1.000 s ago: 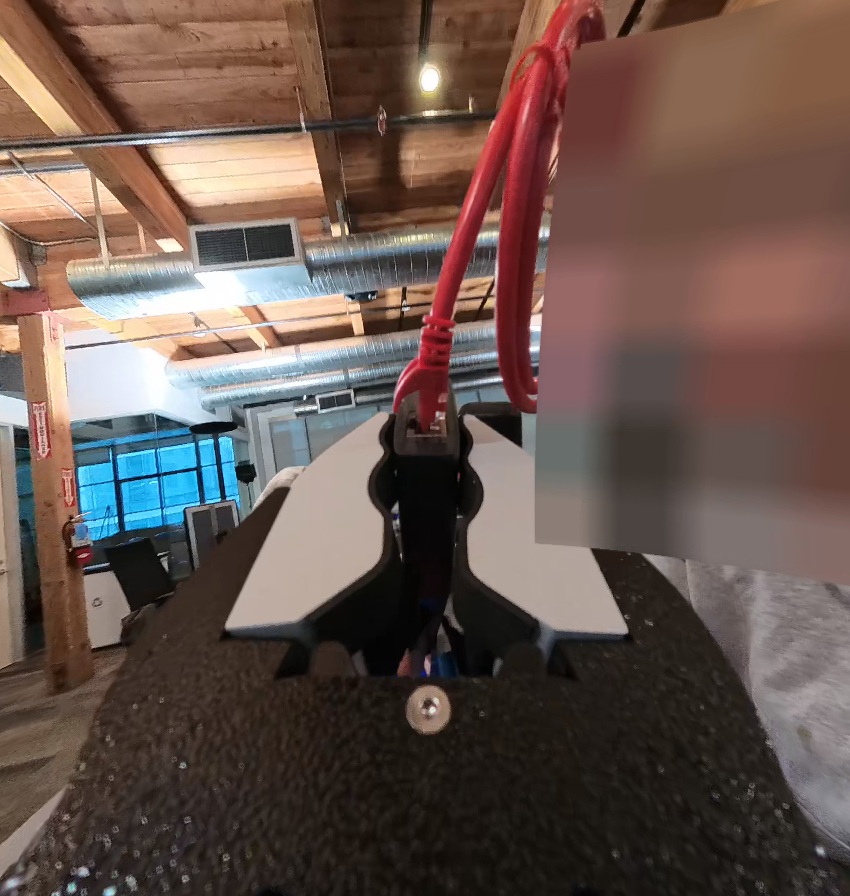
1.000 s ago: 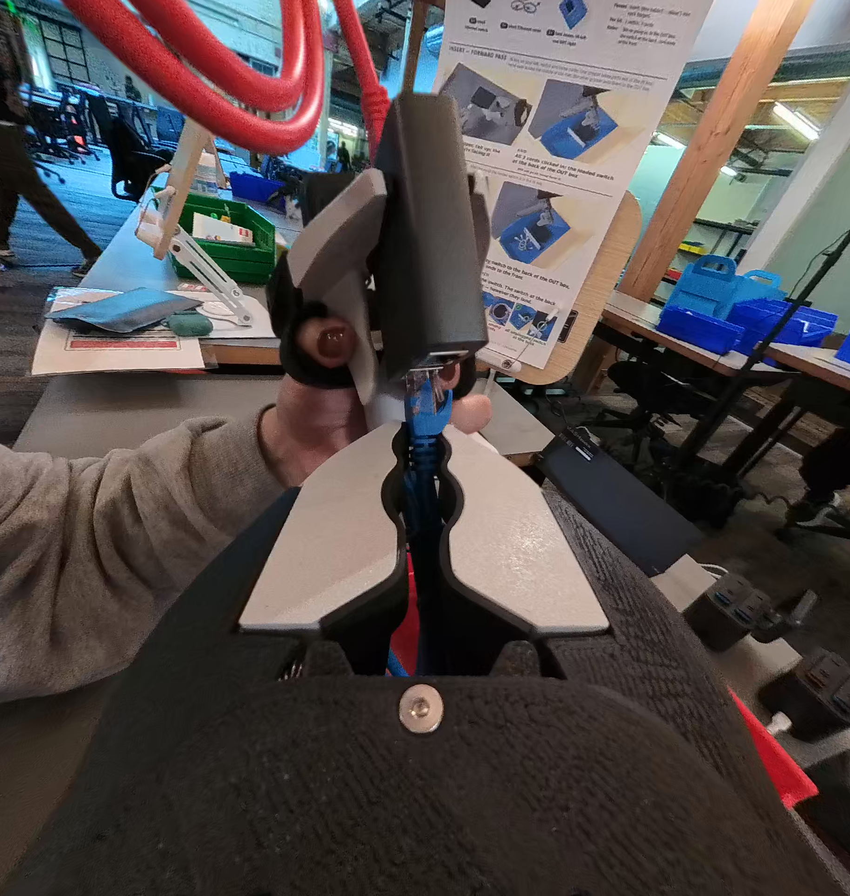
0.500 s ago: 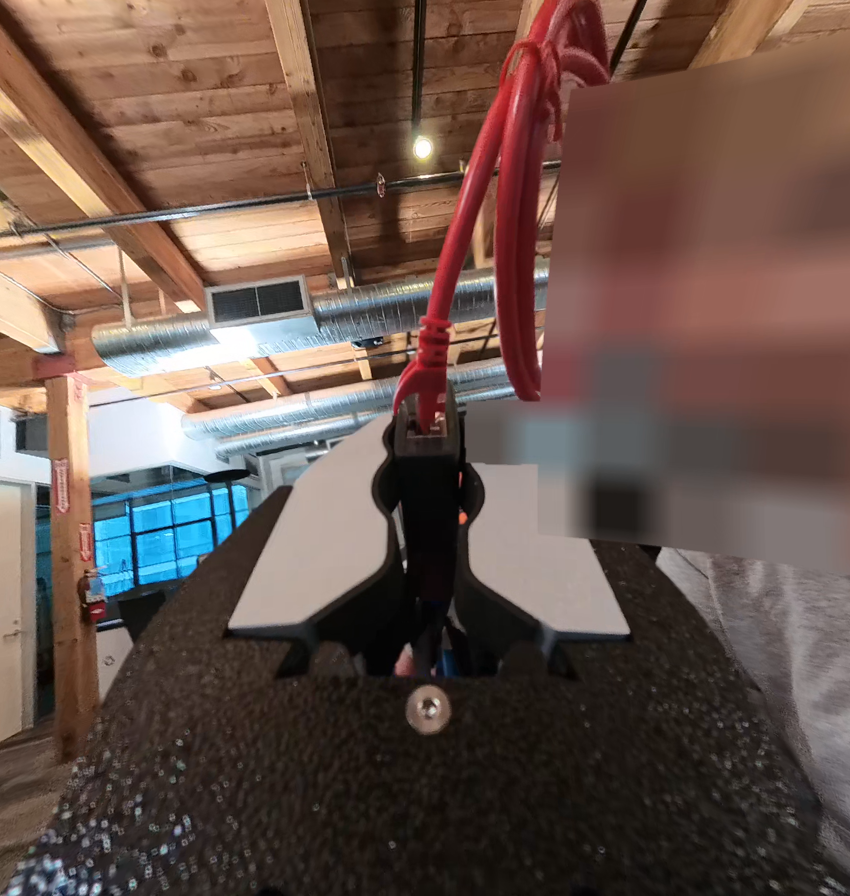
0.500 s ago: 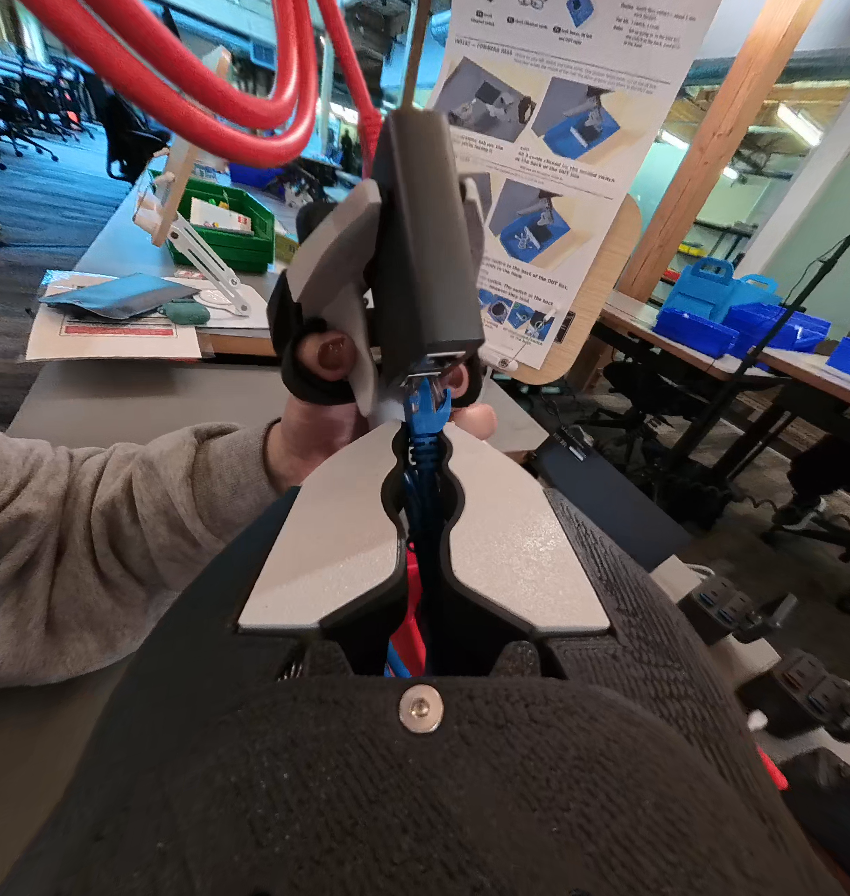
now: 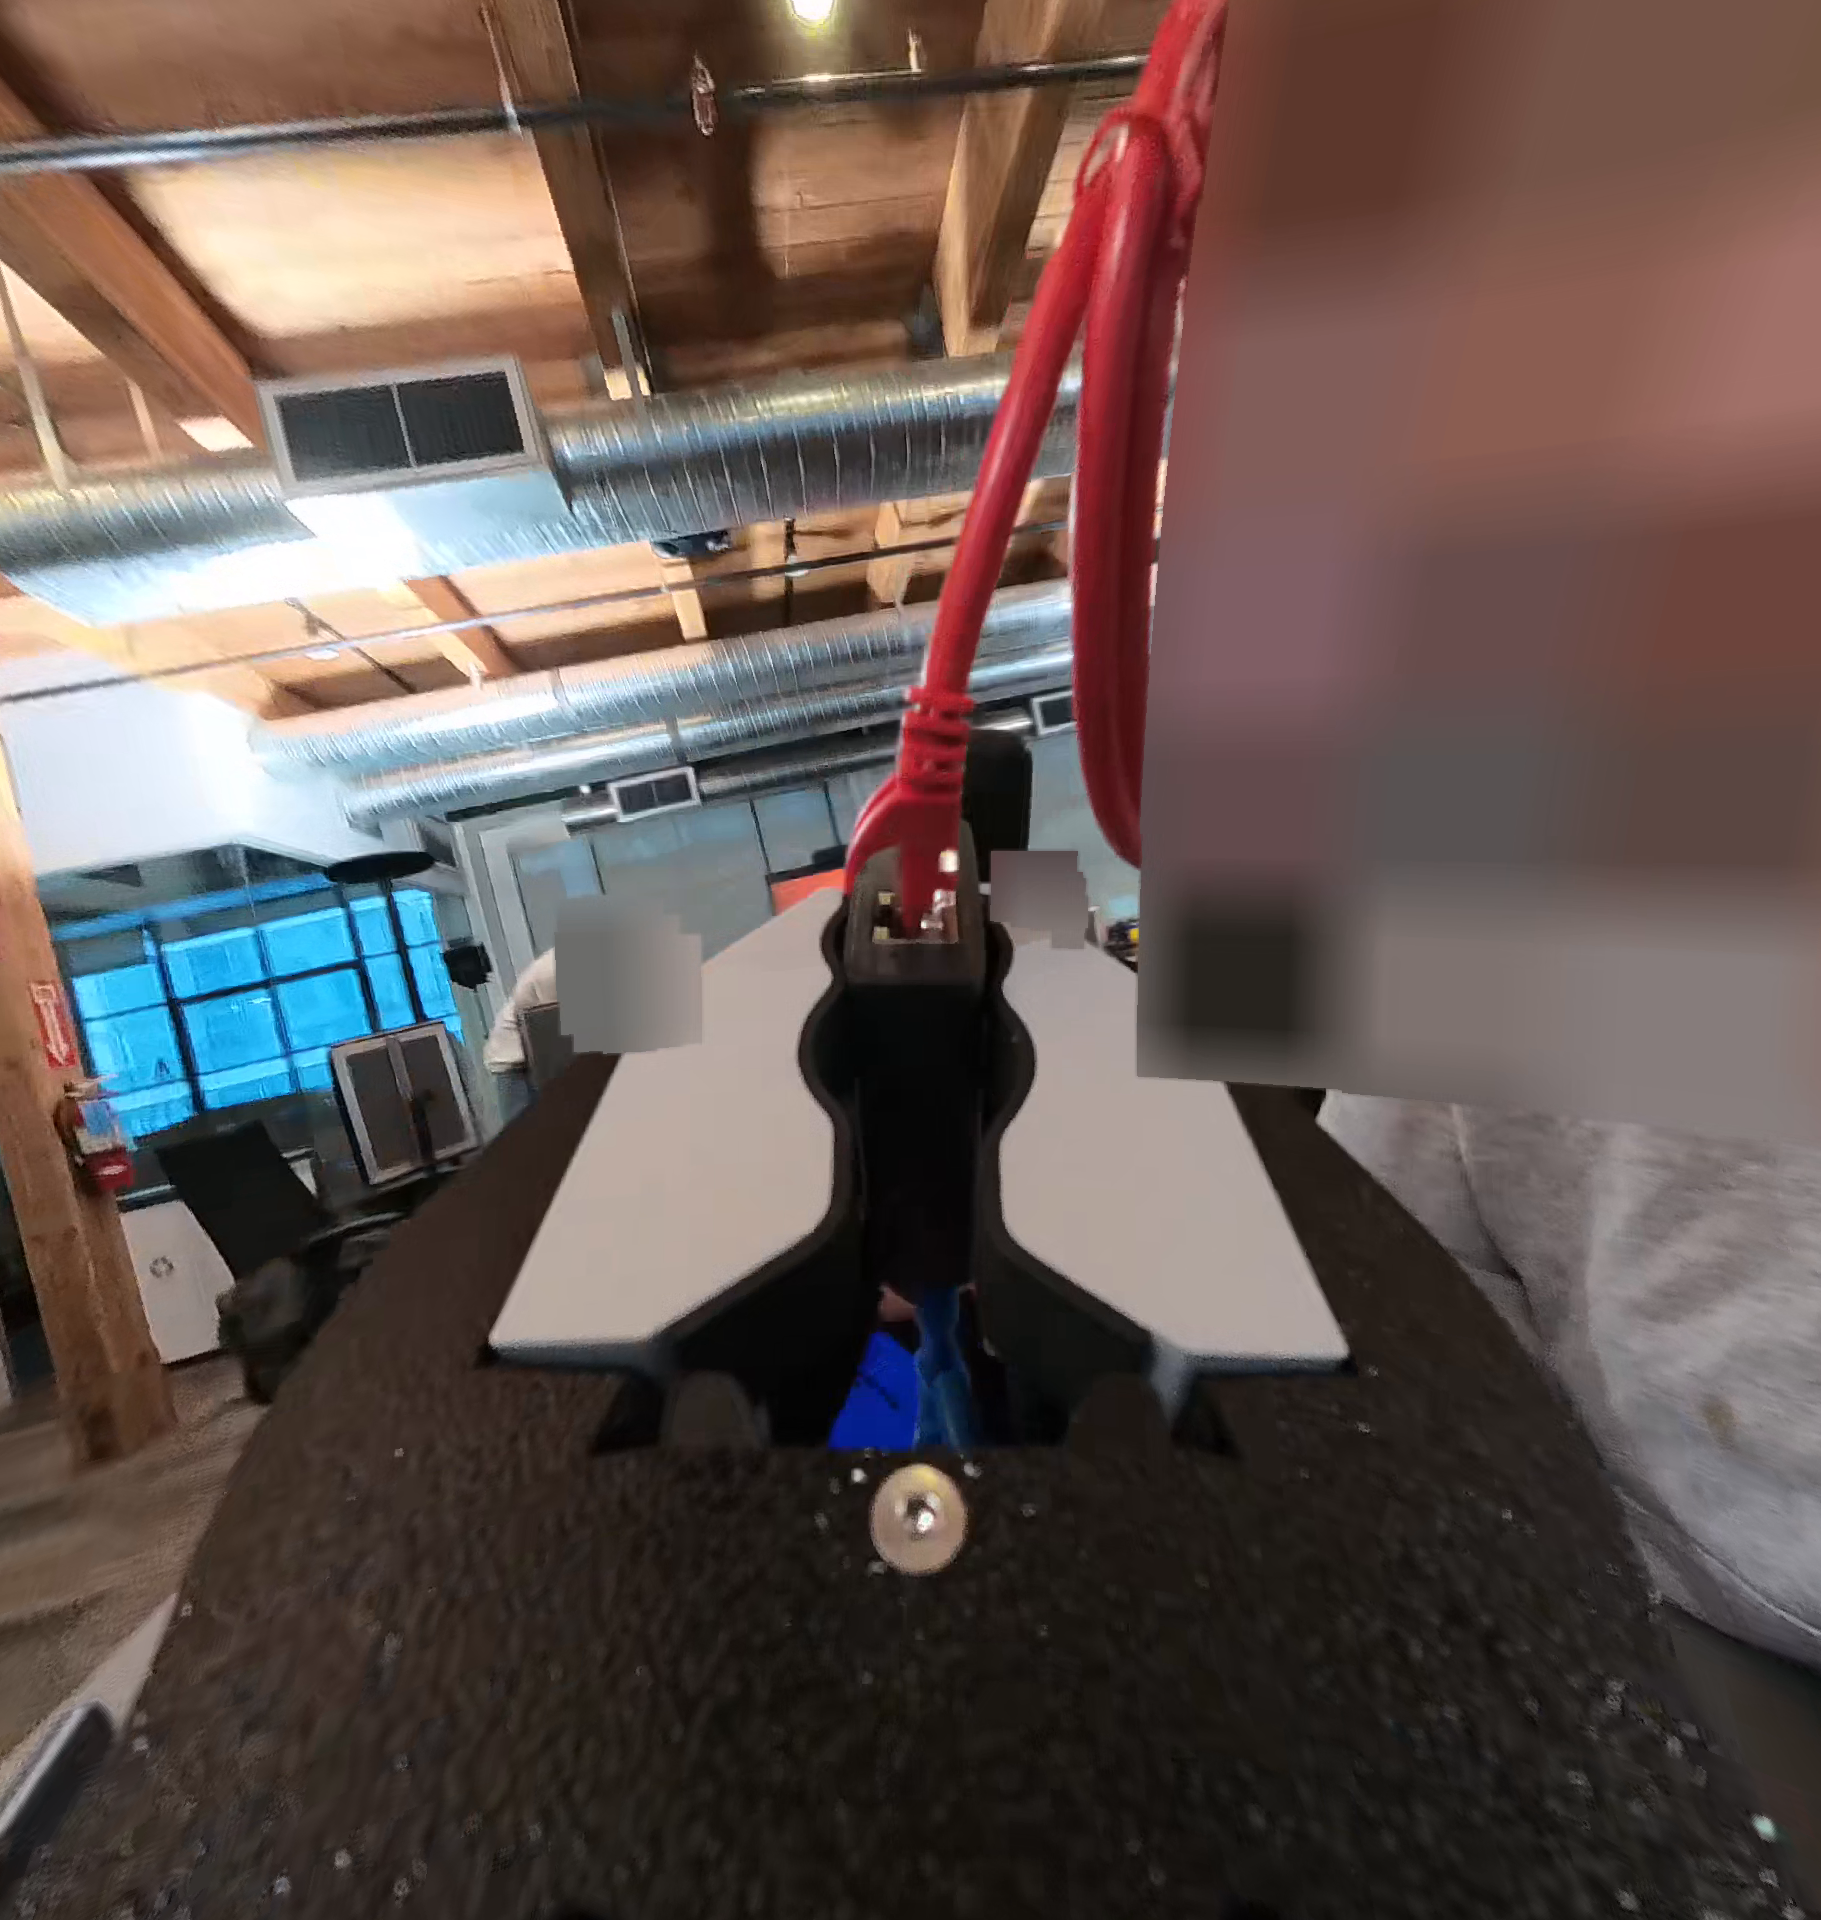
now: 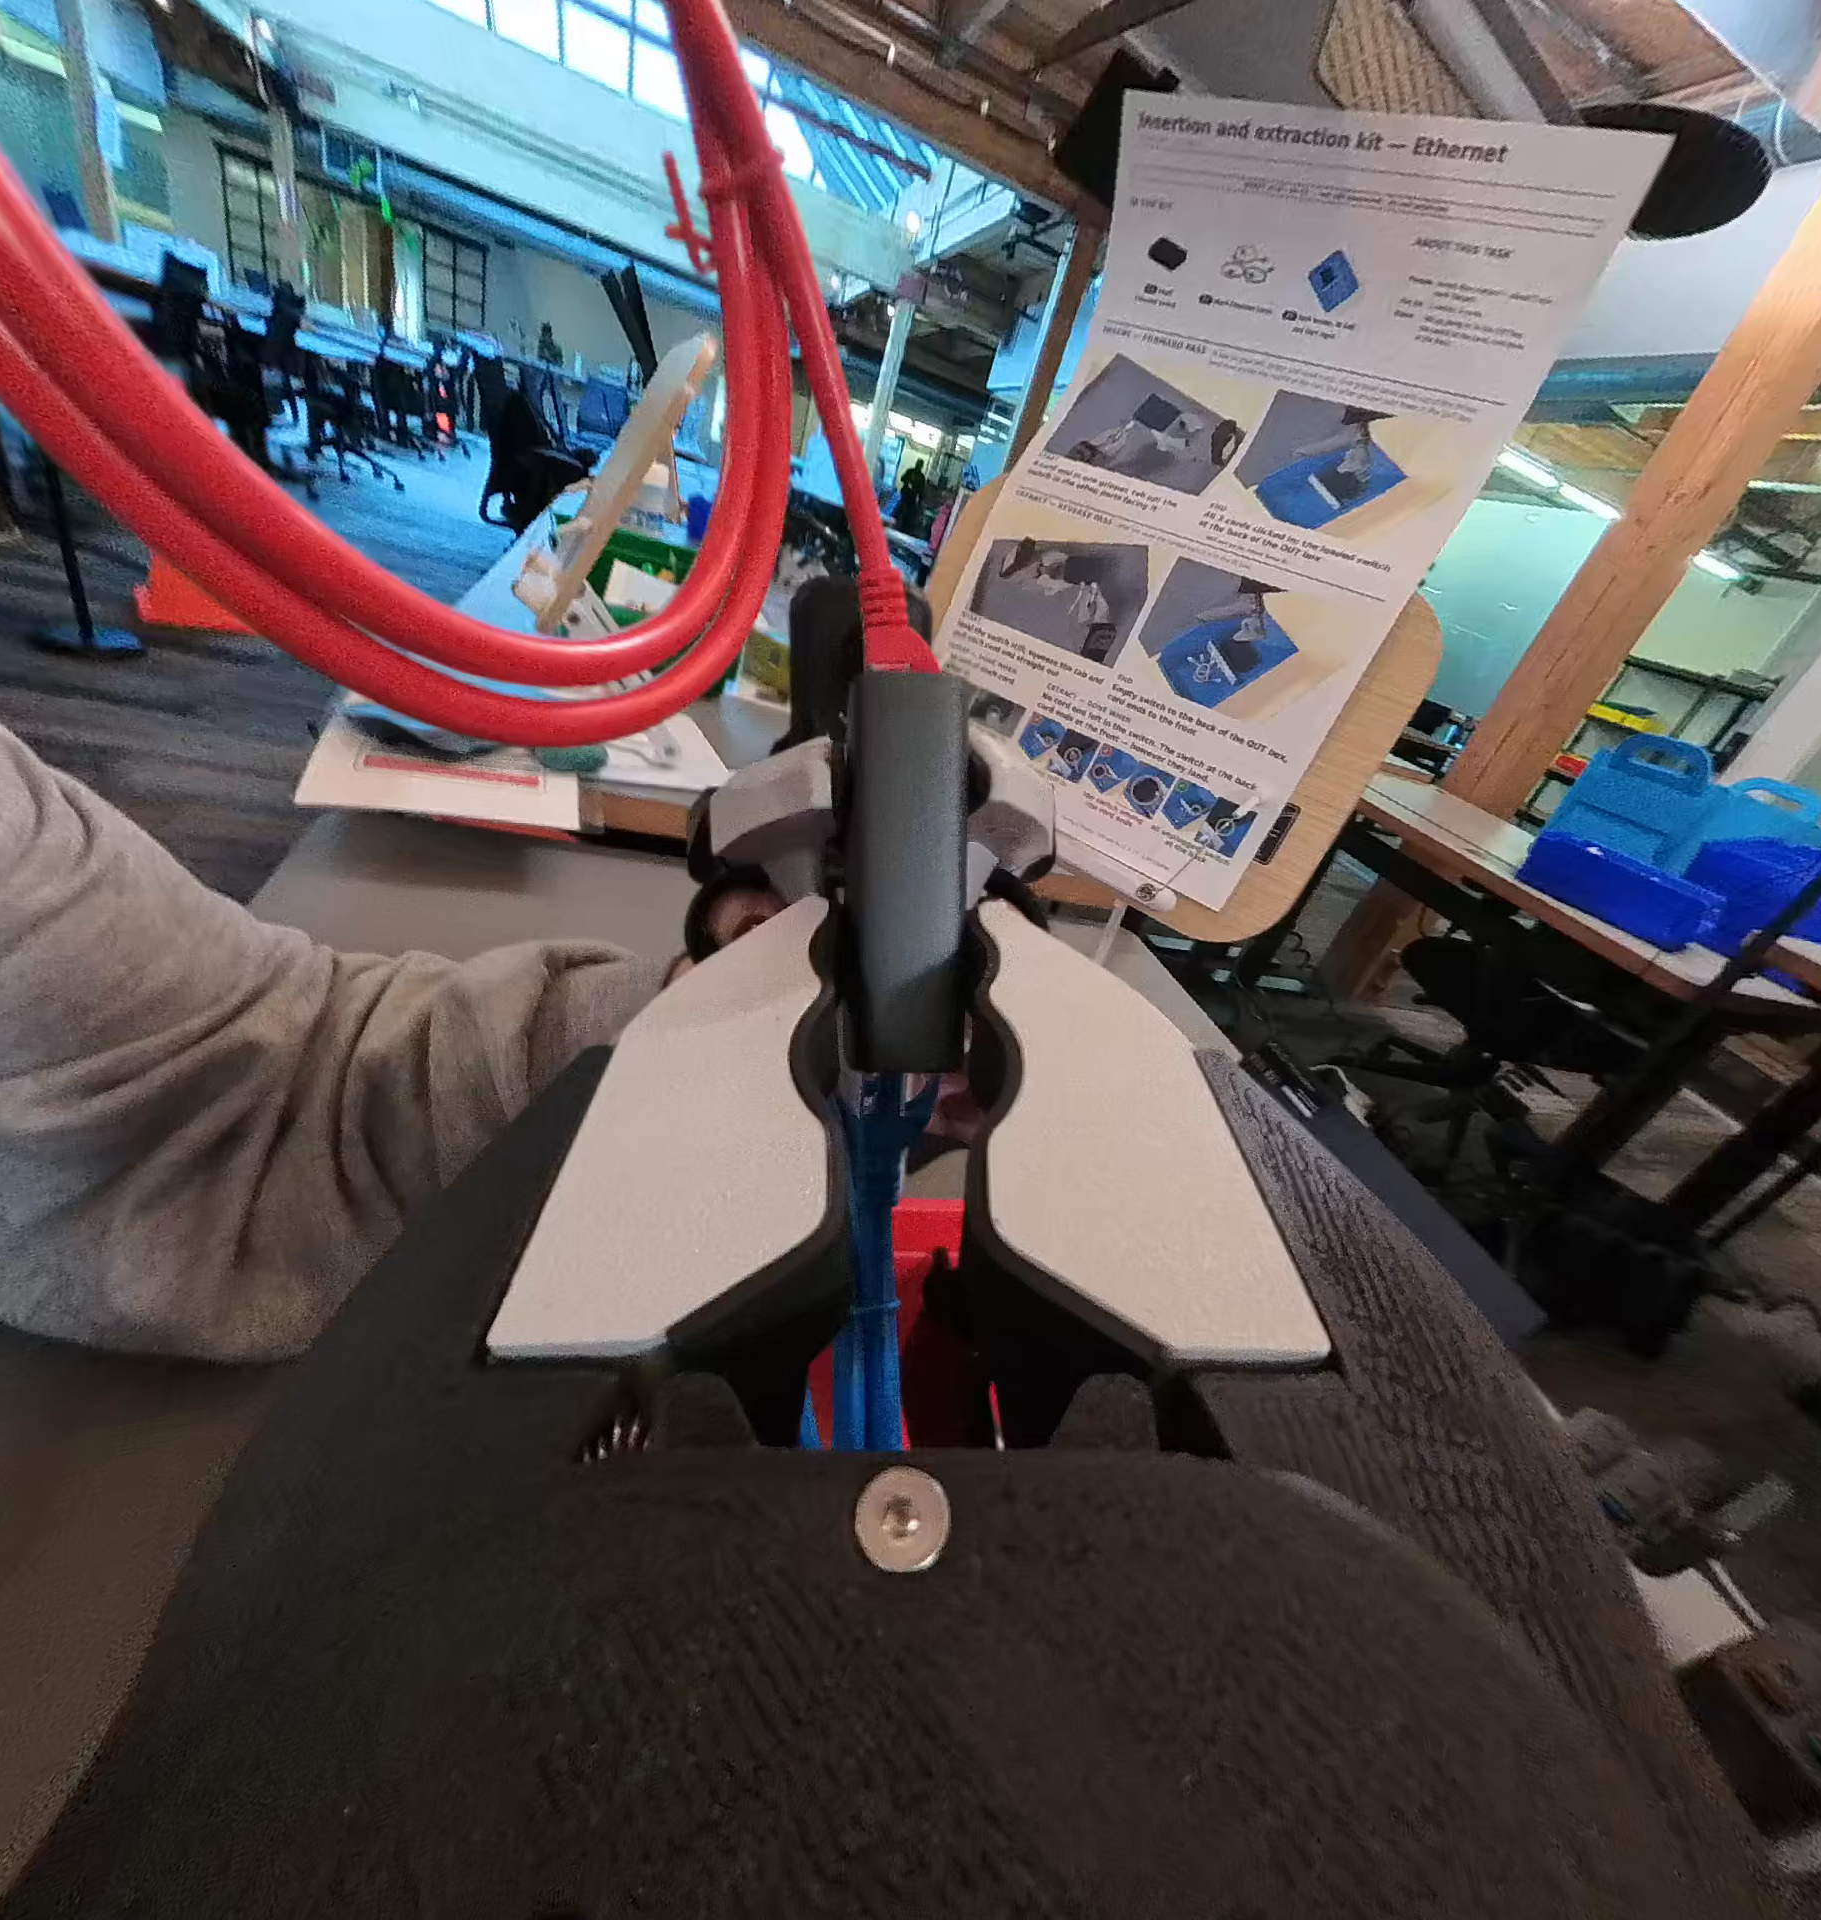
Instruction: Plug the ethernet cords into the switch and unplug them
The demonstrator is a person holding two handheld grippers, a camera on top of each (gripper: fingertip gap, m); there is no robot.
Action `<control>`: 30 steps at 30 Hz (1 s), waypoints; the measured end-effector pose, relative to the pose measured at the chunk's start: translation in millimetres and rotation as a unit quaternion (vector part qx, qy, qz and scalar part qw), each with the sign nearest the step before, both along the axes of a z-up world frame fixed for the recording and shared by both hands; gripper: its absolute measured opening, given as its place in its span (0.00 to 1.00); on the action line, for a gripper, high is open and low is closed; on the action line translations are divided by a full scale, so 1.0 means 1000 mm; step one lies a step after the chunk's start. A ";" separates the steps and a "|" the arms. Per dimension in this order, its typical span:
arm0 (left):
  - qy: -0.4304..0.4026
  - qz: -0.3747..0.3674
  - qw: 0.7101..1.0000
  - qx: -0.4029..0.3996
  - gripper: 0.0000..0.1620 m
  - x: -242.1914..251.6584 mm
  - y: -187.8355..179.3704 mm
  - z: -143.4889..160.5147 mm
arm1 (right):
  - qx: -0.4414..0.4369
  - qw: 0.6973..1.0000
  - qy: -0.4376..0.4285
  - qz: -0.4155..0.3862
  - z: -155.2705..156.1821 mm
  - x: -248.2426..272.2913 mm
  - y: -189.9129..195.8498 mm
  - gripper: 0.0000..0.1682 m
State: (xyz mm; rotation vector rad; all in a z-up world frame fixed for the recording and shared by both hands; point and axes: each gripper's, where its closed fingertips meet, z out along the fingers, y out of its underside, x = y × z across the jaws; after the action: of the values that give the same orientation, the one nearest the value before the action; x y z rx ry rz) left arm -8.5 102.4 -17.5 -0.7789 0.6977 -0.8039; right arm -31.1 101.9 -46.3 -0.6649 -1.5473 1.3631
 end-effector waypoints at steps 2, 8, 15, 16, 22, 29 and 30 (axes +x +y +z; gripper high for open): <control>0.025 -0.015 0.999 -0.029 0.13 0.001 0.002 -0.007 | 0.023 1.000 -0.009 -0.008 -0.004 0.001 0.003 0.12; 0.144 0.110 0.982 -0.060 0.20 -0.018 0.013 -0.027 | 0.110 0.992 -0.031 -0.051 -0.019 0.002 0.019 0.12; 0.307 0.242 0.917 -0.073 0.39 -0.027 0.022 -0.056 | 0.169 0.982 -0.030 -0.080 -0.024 0.007 0.030 0.11; 0.325 0.250 0.909 -0.070 0.37 -0.024 0.023 -0.059 | 0.177 0.981 -0.031 -0.072 -0.027 0.008 0.028 0.11; 0.431 0.299 0.850 -0.050 0.26 -0.021 0.029 -0.082 | 0.233 0.970 -0.037 -0.064 -0.037 0.010 0.019 0.11; 0.468 0.307 0.828 -0.016 0.16 -0.014 0.027 -0.086 | 0.258 0.964 -0.047 -0.053 -0.043 0.013 0.013 0.11; 0.477 0.307 0.823 -0.016 0.15 -0.015 0.027 -0.087 | 0.265 0.961 -0.049 -0.056 -0.044 0.012 0.013 0.11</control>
State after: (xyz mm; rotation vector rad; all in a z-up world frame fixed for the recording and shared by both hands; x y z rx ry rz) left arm -23.6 128.9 -105.0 -1.3611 1.2188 0.2369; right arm -18.9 115.0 -90.7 -0.4770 -1.8241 0.7859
